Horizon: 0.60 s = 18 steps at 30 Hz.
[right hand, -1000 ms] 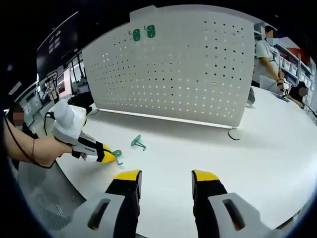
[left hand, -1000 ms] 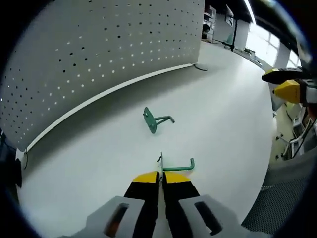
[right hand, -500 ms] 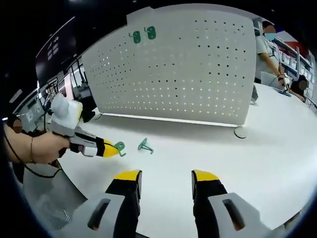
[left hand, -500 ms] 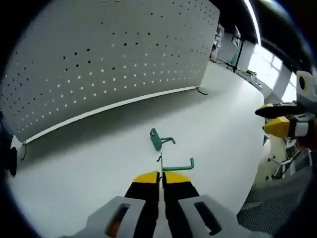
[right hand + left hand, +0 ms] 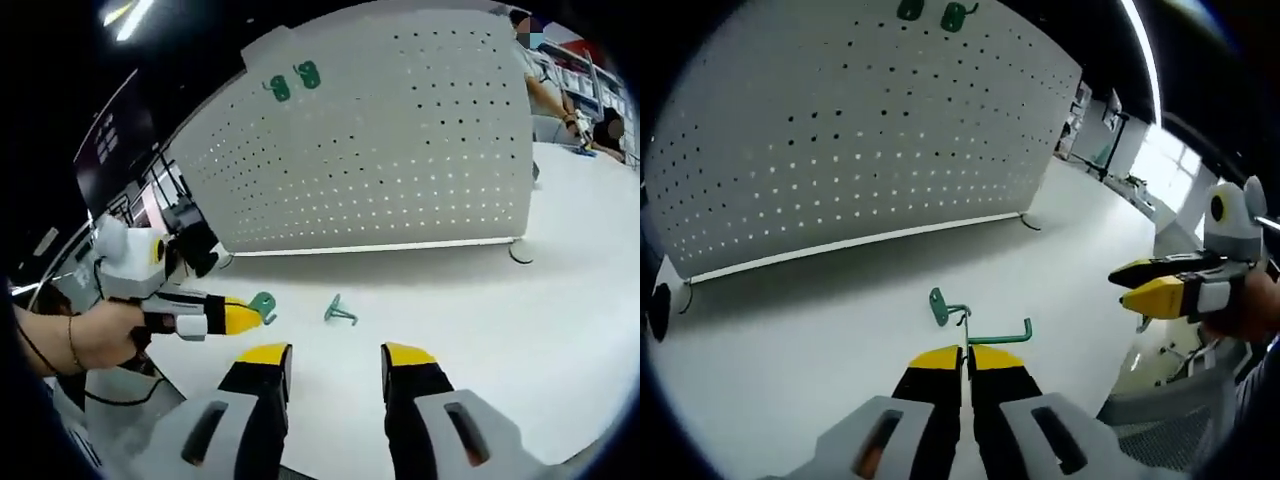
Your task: Insert the hook assembly into the mounting plate slot until the hook locks in place.
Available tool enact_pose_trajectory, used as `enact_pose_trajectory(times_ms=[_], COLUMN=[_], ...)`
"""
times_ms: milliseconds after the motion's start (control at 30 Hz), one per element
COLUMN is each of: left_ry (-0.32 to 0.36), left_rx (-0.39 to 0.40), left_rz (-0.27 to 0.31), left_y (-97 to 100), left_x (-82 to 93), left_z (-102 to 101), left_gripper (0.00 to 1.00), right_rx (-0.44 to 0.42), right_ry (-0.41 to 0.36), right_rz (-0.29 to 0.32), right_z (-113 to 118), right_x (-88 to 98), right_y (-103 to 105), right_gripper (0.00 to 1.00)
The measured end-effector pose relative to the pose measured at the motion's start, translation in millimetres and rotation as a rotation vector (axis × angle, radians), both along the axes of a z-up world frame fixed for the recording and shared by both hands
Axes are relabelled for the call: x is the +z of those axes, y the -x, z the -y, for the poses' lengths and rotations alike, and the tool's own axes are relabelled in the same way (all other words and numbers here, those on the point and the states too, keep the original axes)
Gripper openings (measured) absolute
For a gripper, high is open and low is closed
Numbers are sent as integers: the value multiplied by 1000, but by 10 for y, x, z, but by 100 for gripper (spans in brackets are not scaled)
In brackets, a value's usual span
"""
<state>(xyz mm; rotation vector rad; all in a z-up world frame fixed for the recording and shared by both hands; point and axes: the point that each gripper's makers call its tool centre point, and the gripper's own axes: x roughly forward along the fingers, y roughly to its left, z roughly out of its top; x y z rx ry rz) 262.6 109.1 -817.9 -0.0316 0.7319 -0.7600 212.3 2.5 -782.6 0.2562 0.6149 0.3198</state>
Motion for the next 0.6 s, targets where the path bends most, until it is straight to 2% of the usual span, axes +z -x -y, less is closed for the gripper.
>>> enact_pose_trajectory(times_ms=[133, 267, 400, 467, 600], left_ry=[27, 46, 80, 121, 136], left_rx=[-22, -41, -64, -53, -64], left_rz=[20, 43, 69, 53, 74], left_y=[42, 109, 176, 197, 228], left_x=[94, 197, 314, 369, 455], left_z=[18, 42, 64, 62, 34], left_gripper=[1, 1, 1, 1, 1], right_rx=[-7, -7, 9, 6, 22], right_ry=[-71, -187, -238, -317, -363], right_rz=[-2, -24, -28, -13, -34], right_z=[-149, -359, -526, -640, -799], right_x=[68, 157, 199, 254, 255], right_y=[-47, -74, -90, -112, -92], right_gripper=[31, 28, 25, 25, 22])
